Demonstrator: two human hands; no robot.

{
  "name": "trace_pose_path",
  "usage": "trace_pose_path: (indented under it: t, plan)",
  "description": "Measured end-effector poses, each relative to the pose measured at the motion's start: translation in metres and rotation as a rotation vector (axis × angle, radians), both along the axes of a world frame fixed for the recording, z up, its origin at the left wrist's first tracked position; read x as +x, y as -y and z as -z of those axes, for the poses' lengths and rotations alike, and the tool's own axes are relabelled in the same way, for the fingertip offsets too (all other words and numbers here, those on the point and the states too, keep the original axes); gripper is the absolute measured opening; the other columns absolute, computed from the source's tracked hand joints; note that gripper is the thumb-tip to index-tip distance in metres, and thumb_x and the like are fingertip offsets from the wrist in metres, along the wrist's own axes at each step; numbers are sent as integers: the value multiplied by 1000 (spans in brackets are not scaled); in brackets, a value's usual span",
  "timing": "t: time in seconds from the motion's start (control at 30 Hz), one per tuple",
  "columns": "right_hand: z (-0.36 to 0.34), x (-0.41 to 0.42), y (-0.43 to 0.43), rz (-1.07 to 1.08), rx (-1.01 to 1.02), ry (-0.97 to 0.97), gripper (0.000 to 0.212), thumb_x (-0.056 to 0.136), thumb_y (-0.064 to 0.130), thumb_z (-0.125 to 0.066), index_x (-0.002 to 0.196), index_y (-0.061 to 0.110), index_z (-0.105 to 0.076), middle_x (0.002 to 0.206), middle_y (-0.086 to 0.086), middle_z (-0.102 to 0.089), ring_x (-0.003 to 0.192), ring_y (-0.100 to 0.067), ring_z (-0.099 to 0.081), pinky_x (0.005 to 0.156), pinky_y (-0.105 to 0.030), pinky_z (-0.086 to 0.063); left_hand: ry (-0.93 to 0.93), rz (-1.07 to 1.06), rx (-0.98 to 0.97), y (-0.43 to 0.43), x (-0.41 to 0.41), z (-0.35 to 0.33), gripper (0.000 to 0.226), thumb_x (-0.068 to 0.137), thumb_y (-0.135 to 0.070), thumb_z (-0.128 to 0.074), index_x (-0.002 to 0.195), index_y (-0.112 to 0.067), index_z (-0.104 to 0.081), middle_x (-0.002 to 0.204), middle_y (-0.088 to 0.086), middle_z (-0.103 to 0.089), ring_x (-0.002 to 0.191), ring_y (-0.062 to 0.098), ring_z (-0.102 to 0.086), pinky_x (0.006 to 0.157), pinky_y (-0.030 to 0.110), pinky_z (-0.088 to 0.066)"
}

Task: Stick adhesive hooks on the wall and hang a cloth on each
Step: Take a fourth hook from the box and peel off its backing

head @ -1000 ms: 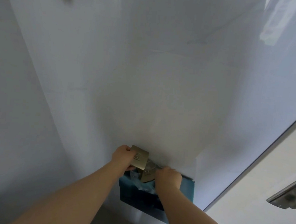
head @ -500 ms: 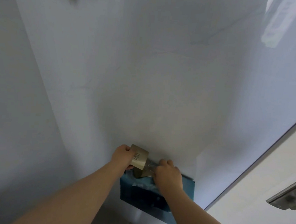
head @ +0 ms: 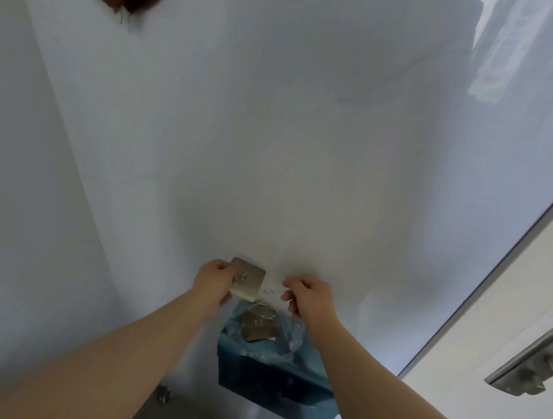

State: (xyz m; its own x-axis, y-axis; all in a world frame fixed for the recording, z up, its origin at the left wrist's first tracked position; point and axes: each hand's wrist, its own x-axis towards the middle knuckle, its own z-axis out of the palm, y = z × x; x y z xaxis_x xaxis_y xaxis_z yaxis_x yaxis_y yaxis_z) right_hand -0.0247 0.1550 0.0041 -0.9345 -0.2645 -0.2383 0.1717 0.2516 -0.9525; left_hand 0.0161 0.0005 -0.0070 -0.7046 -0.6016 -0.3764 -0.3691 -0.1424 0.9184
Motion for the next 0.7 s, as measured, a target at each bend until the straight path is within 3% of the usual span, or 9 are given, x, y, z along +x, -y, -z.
trace_pose_path:
  t: [0.2, 0.33, 0.43, 0.57, 0.7]
  plan:
    - [-46, -1, 17, 87, -410, 138, 18, 93, 15, -54, 77, 12, -61, 64, -4, -60, 46, -10, -46, 44, -18, -38, -191, -27, 126, 7, 2, -63, 22, 98, -14, -43, 79, -17, -52, 80, 4, -57, 69, 15, -53, 60, 27, -47]
    - [-75, -1, 28, 84, -566, 121, 16, 93, 15, -56, 77, 16, -62, 69, 1, -64, 56, -9, -51, 51, -19, -38, -304, -27, 46, 2, 2, -96, 15, 98, -13, -44, 86, -15, -54, 81, 2, -58, 67, 14, -55, 58, 25, -48]
    - [-92, -1, 32, 79, -622, 101, 16, 92, 15, -56, 79, 19, -63, 67, 4, -65, 56, -7, -51, 51, -18, -39, -361, -48, -69, 1, 5, -112, 10, 96, -13, -47, 94, -13, -57, 81, 2, -58, 68, 12, -54, 56, 21, -49]
    - [-109, 1, 31, 39, -665, 66, 14, 91, 14, -57, 79, 19, -63, 65, 7, -67, 57, -7, -53, 54, -19, -40, -429, -84, -154, 4, 13, -126, 14, 95, -12, -49, 86, -15, -59, 81, 3, -59, 68, 11, -55, 61, 23, -49]
    - [-121, 3, 30, -11, -590, -105, 16, 89, 11, -58, 76, 20, -60, 74, 4, -62, 65, -9, -53, 57, -21, -41, -474, -72, -144, 1, 12, -137, 9, 95, -12, -49, 96, -12, -58, 82, 1, -61, 69, 11, -58, 53, 19, -53]
